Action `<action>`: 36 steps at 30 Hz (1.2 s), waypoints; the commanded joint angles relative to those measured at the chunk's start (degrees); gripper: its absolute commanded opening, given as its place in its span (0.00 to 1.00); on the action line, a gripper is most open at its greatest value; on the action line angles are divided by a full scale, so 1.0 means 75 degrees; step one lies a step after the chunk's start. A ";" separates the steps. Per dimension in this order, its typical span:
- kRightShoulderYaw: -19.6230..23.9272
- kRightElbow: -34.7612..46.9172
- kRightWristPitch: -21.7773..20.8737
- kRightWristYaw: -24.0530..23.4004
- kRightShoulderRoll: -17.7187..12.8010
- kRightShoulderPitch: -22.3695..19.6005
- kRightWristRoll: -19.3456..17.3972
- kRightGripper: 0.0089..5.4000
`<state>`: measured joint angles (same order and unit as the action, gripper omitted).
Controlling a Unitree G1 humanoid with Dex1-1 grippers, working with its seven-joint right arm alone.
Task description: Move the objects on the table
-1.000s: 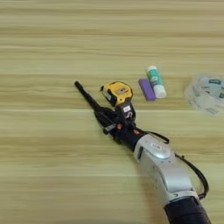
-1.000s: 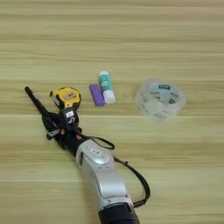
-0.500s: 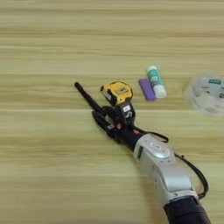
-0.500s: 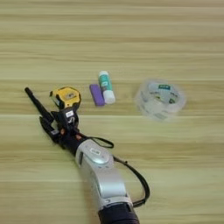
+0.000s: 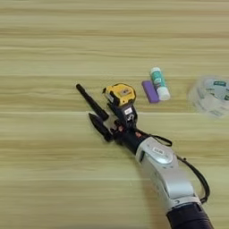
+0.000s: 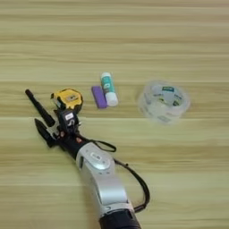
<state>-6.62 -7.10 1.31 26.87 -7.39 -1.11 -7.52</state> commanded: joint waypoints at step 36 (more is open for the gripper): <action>0.1378 -0.1048 -0.1991 -0.0941 -0.0128 -0.1417 -0.0032 1.00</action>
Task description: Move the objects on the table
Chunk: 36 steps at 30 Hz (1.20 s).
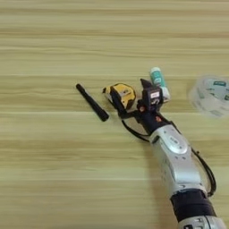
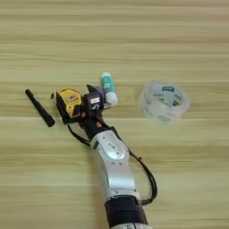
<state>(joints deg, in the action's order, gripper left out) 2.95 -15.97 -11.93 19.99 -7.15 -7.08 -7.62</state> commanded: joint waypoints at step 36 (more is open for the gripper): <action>0.0132 -0.1668 -0.0286 0.0265 -0.0264 -0.1347 0.0082 1.00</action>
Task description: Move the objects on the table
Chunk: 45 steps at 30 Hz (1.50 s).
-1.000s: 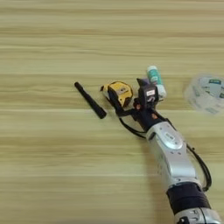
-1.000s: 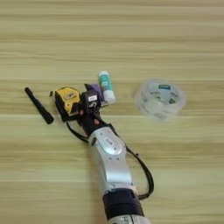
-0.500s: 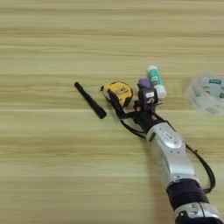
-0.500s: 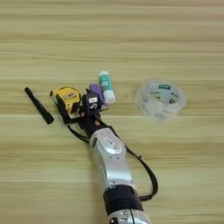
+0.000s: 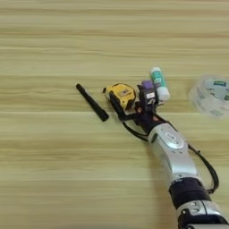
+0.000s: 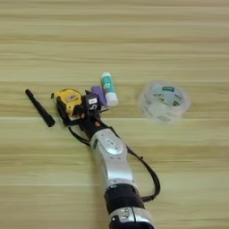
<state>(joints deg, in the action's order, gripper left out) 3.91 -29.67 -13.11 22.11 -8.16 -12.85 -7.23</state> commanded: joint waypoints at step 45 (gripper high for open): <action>0.0020 0.1821 0.0957 0.0117 -0.0337 0.0778 0.0073 0.76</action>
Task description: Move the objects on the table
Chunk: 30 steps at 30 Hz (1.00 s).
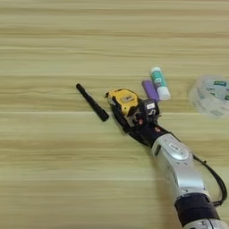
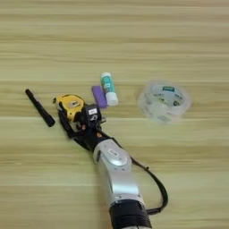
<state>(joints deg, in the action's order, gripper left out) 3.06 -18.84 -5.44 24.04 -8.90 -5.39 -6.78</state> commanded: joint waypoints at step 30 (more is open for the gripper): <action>0.0092 0.0878 -0.0557 -0.0267 -0.0089 -0.0099 0.0003 0.99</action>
<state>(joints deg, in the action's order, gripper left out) 2.89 -15.73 -6.93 22.88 -9.13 -3.25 -5.91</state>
